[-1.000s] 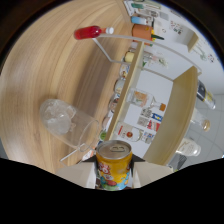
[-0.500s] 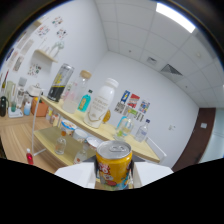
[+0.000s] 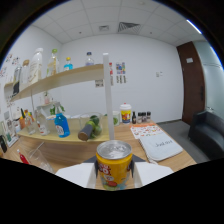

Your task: Make me a cup of Vodka Sunrise.

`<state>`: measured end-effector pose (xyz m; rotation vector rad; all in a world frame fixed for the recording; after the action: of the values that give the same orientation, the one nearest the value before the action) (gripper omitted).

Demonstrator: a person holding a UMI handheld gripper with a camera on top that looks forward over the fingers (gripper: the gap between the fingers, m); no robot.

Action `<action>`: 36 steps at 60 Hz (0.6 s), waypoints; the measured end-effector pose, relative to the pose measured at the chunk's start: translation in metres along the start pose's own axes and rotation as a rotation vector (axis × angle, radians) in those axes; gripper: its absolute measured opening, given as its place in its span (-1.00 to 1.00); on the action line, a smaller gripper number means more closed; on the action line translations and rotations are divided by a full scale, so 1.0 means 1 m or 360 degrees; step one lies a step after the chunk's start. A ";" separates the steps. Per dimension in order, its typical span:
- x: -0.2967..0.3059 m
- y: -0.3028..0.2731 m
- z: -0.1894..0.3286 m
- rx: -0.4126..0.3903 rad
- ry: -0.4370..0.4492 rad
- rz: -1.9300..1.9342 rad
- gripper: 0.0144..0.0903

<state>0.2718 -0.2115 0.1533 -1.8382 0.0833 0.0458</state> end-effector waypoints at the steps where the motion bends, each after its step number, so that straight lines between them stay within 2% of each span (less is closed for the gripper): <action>1: 0.003 0.008 0.003 -0.0020 0.0005 0.0003 -0.03; 8: 0.016 0.051 0.019 -0.0137 0.0013 0.0023 -0.02; 21: 0.014 0.092 0.032 -0.0257 -0.0011 0.0054 -0.02; 36: 0.010 0.097 0.034 -0.0237 0.0012 -0.0063 0.02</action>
<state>0.2748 -0.2044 0.0500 -1.9882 0.0495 0.0175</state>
